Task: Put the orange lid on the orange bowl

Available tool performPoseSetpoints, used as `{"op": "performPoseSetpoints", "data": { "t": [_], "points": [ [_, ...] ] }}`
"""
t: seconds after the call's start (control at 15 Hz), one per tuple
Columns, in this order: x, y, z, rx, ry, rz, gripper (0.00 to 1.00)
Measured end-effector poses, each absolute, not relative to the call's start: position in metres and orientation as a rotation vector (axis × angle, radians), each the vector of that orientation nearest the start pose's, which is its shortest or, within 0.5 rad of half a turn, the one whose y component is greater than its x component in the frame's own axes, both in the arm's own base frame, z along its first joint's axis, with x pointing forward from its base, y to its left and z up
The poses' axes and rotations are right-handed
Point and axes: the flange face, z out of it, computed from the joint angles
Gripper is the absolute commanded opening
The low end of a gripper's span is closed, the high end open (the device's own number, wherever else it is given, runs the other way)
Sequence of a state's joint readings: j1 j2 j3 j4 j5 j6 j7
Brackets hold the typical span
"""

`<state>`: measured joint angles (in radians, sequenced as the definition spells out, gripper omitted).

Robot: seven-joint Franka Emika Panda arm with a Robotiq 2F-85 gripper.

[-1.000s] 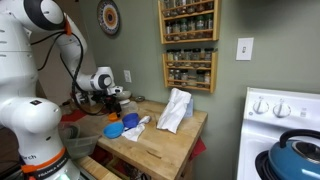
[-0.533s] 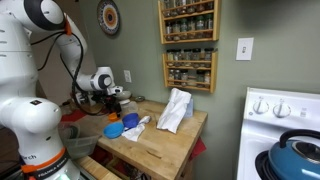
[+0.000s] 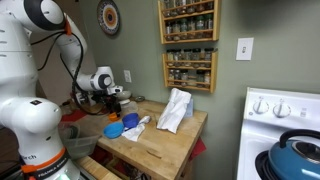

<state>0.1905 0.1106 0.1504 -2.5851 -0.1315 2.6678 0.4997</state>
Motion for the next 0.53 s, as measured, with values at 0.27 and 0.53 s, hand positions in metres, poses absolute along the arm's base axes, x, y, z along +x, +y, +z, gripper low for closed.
{"op": "performPoseSetpoints", "data": {
  "t": [0.27, 0.53],
  "points": [
    [0.4150, 0.1526, 0.2192, -3.189, 0.068, 0.005, 0.81],
    [0.4166, 0.1523, 0.2240, -3.186, 0.070, -0.014, 0.81]
  ]
}}
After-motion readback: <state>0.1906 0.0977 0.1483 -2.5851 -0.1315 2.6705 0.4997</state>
